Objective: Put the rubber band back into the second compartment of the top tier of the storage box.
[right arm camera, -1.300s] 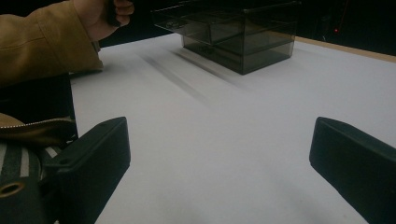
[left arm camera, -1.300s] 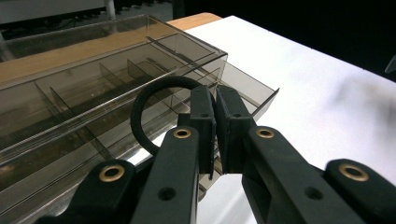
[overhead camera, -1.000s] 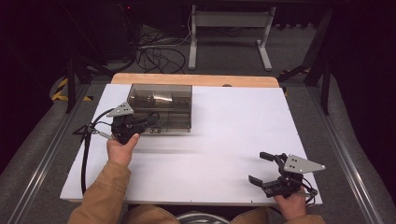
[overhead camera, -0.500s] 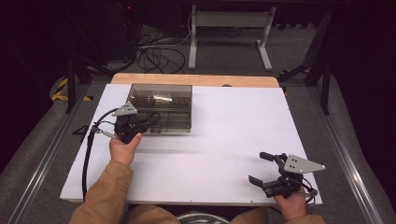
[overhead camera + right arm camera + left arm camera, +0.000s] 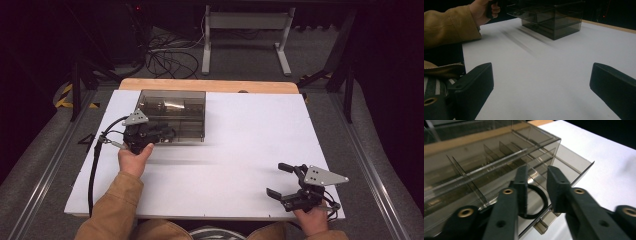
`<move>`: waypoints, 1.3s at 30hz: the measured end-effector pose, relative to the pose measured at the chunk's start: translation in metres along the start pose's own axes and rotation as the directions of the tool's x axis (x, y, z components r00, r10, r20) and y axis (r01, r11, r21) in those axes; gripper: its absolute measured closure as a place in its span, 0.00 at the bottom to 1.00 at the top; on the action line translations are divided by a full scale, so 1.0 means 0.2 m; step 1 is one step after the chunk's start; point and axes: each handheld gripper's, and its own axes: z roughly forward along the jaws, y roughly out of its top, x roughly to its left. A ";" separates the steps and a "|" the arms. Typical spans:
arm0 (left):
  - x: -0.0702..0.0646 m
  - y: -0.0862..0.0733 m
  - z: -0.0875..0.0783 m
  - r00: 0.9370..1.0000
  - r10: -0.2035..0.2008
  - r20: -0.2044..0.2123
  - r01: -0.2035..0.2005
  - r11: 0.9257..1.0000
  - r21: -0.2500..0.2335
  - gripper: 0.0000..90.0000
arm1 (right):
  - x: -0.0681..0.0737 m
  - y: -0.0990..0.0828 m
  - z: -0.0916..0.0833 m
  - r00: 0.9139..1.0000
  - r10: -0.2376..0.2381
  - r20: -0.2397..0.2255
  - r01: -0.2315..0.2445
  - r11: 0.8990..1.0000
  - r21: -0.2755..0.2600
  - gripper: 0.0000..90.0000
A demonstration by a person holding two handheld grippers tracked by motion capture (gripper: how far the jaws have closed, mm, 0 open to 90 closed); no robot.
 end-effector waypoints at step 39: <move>-0.17 0.08 -0.19 0.998 0.051 -0.045 -0.057 0.990 -0.130 0.22 | -0.01 0.01 0.02 1.000 0.004 -0.014 -0.004 1.000 -0.007 0.06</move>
